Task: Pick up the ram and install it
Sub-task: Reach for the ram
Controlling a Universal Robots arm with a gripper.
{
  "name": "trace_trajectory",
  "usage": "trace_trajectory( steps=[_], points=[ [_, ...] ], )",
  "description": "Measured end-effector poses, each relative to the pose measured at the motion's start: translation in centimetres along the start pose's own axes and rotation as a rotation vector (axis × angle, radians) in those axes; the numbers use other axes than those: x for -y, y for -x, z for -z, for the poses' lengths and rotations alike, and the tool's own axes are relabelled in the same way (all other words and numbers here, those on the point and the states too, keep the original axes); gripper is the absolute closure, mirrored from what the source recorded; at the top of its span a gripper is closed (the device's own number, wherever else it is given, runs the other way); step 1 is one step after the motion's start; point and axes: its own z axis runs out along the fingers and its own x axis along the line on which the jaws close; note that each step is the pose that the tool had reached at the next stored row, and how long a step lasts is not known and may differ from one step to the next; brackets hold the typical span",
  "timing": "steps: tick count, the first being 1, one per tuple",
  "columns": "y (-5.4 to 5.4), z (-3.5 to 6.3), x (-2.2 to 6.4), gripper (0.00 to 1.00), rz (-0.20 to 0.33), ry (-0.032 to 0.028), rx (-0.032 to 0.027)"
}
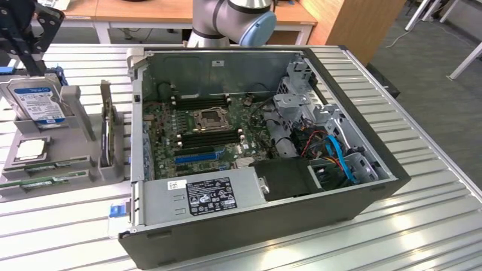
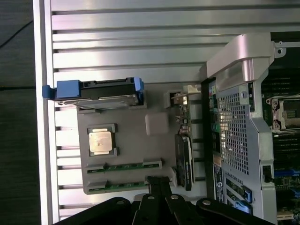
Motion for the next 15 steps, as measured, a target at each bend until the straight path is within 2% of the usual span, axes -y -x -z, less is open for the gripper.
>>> trace_trajectory(
  steps=[8, 15],
  points=[
    [-1.4, 0.04, 0.1, 0.9, 0.0, 0.0, 0.0],
    [-1.6, 0.04, 0.12, 0.9, 0.0, -0.0001, 0.0]
  ],
)
